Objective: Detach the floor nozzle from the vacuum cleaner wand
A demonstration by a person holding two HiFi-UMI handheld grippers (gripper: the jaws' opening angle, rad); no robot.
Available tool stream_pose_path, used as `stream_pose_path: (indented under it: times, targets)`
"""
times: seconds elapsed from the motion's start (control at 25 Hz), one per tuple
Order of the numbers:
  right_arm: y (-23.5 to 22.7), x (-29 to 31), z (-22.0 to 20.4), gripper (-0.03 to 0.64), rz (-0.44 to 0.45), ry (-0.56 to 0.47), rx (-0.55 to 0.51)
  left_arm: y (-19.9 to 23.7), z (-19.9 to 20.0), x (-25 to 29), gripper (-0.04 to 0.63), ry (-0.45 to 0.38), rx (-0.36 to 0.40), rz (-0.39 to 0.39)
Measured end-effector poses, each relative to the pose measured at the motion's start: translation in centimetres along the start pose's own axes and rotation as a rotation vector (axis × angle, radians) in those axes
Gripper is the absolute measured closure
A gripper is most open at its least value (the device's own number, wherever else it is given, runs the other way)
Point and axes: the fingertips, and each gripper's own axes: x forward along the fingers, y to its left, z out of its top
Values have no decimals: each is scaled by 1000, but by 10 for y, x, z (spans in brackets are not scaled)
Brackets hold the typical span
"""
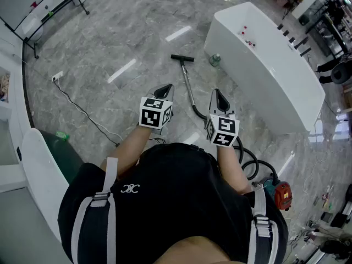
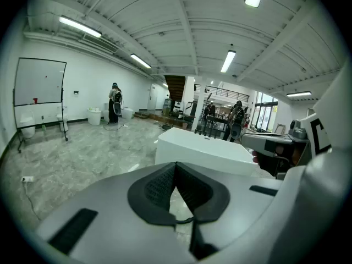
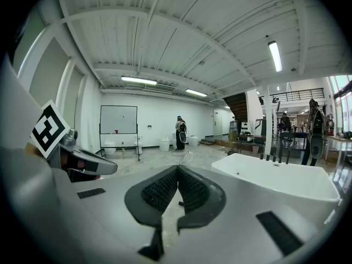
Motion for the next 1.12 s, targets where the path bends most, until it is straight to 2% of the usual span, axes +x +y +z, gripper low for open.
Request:
stream_pose_path:
  times: [0.2,0.36,0.44,0.56,0.64,0.8,1.0,1.12]
  targets:
    - [18,9,1,603,21,-1,-19,13,1,2,586,-3,-7,-1]
    - [31,22,-6,604,36,12,-30,27,-6,3,586,8,-46,-4]
    - [34,32,-4,603,39,9,-26,35,-6,6,586,14,-79,-12]
    - [36,48,0,603,49,2,-19,51,-3,15,586,23,-172,-21]
    - [33,58,-2,603,54,1,-14,61,-2,23,586,26,-195,-8]
    - [25,90,-4,603,52,0,2,83,3,43,586,37,-170,26]
    - [4,138,11,604,38,-8,28,96,24,77,586,57,-51,28]
    - [-7,166,17,603,54,-2,61,104,41,101,586,59,-14,35]
